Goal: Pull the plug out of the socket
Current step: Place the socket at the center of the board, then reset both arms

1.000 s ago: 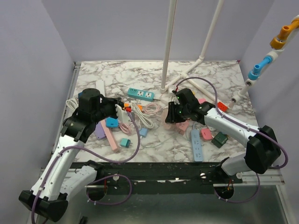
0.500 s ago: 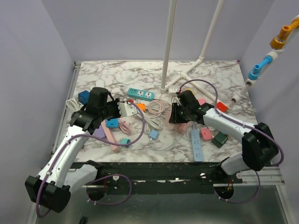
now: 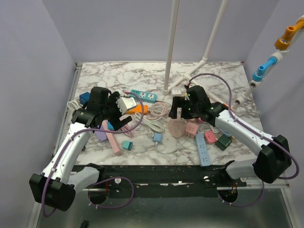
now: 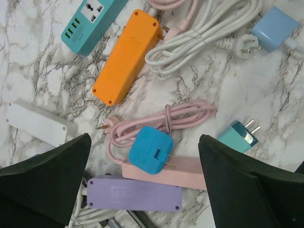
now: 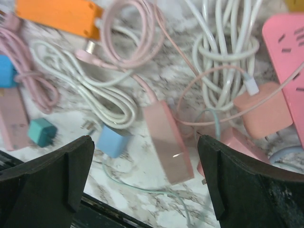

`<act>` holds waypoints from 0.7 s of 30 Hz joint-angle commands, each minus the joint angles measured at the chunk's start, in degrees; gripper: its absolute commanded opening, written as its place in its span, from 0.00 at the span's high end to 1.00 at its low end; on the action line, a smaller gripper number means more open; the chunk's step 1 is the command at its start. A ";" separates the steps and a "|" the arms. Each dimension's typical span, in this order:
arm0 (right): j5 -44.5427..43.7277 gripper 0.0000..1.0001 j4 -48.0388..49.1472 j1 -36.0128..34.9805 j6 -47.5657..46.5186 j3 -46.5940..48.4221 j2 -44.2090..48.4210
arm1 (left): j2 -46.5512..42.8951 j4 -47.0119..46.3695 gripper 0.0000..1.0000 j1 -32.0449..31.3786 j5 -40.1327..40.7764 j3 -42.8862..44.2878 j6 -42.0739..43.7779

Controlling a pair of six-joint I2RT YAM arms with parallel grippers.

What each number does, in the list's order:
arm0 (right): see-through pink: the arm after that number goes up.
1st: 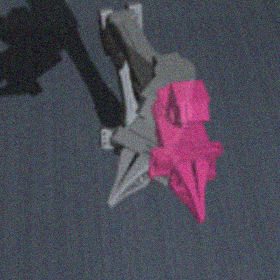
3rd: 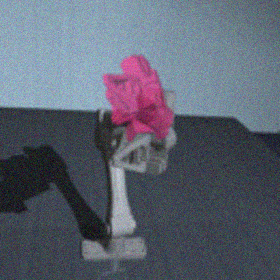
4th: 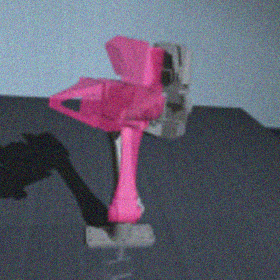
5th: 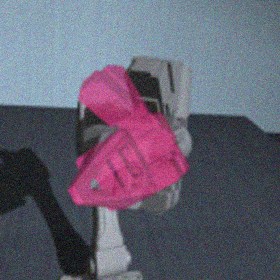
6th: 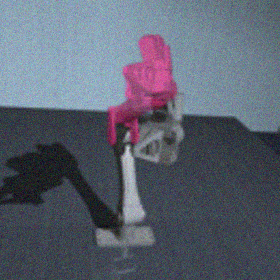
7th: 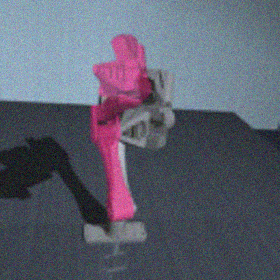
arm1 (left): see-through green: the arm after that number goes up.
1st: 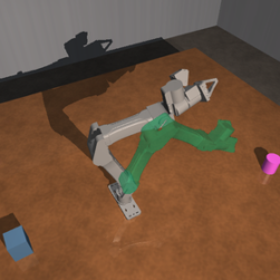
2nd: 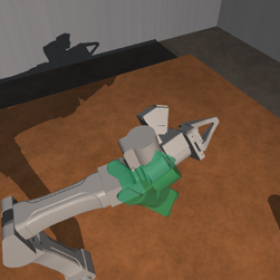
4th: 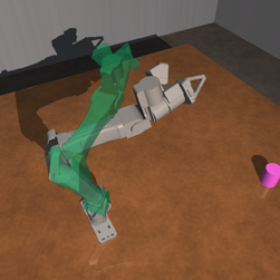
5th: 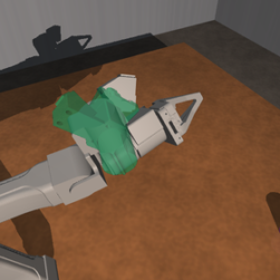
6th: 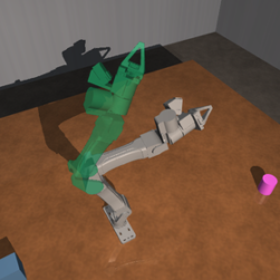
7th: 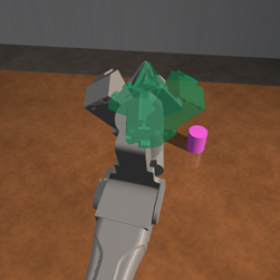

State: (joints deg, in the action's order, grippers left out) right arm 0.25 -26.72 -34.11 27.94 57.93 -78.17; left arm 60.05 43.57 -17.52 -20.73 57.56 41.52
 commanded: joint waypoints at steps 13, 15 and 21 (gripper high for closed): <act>-13.31 0.00 -1.41 11.21 1.86 6.38 9.50 | 2.04 -6.72 0.02 29.37 -20.34 12.42 -34.60; -20.07 0.00 4.09 12.62 1.88 0.61 12.56 | 2.43 -9.77 0.02 31.85 -19.22 9.63 -37.62; -32.94 0.00 16.27 13.28 -2.07 -9.24 18.48 | 1.26 -17.71 0.02 32.75 -13.58 -0.24 -41.23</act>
State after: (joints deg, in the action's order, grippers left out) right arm -20.27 -19.16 -20.88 28.14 51.57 -61.52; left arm 62.04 32.34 14.92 -36.53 62.98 6.46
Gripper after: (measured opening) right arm 0.998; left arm 0.981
